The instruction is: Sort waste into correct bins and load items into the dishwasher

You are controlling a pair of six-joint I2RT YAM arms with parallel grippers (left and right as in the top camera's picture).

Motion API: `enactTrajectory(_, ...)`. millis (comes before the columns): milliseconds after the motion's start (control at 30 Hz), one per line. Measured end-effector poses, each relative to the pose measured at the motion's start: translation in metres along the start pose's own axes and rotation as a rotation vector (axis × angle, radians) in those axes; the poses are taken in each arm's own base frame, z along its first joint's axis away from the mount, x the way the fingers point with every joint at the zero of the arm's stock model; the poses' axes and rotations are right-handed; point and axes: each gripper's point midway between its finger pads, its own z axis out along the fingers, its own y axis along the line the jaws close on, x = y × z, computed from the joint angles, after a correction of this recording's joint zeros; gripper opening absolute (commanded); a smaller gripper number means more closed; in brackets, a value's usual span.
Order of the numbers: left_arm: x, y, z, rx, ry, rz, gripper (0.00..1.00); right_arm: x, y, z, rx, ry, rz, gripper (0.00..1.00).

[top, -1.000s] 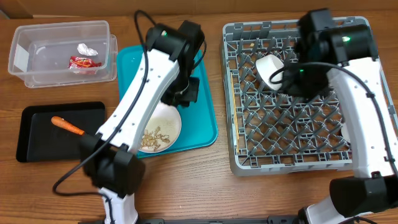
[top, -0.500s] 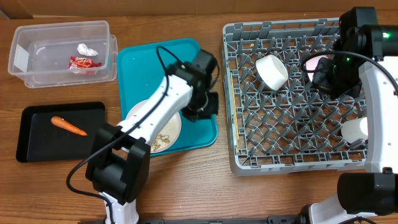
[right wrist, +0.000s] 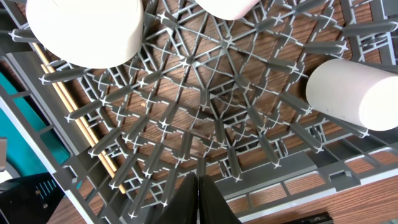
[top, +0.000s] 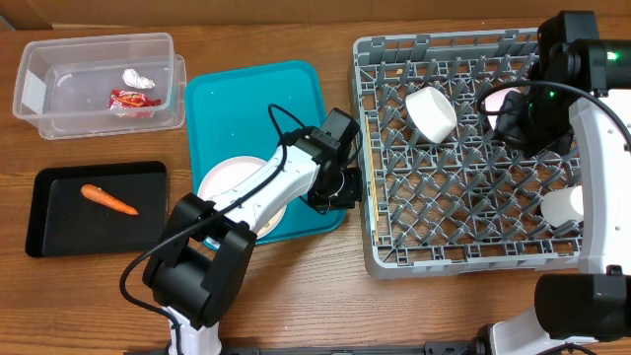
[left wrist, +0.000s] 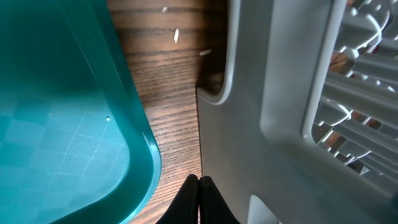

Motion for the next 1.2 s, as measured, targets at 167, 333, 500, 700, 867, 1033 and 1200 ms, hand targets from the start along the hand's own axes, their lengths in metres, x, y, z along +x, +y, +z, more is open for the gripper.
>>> enactTrajectory(167,0.0,0.0,0.0,0.0,0.002,-0.02,0.04,0.001,0.0,0.0,0.001,0.003,0.0,0.05)
enactTrajectory(333,0.002,0.004,0.009,-0.01,0.024,-0.058,0.04,0.002,-0.001,0.0,0.003,0.008,0.0,0.05)
enactTrajectory(500,0.002,0.008,0.018,-0.019,0.038,-0.101,0.04,0.002,-0.001,0.0,0.003,0.008,0.0,0.05)
enactTrajectory(700,0.002,0.008,0.019,-0.018,0.041,-0.122,0.04,0.002,-0.001,0.0,0.003,0.007,0.0,0.05)
enactTrajectory(867,0.003,0.009,0.019,-0.022,0.046,-0.139,0.04,0.002,-0.001,0.0,0.003,0.01,0.0,0.05)
enactTrajectory(1033,0.004,0.013,0.025,-0.033,0.058,-0.163,0.04,0.003,-0.001,0.0,0.004,0.01,-0.001,0.05)
enactTrajectory(1200,0.006,0.015,0.026,-0.031,0.071,-0.186,0.04,0.003,-0.001,0.0,0.004,0.01,0.0,0.05)
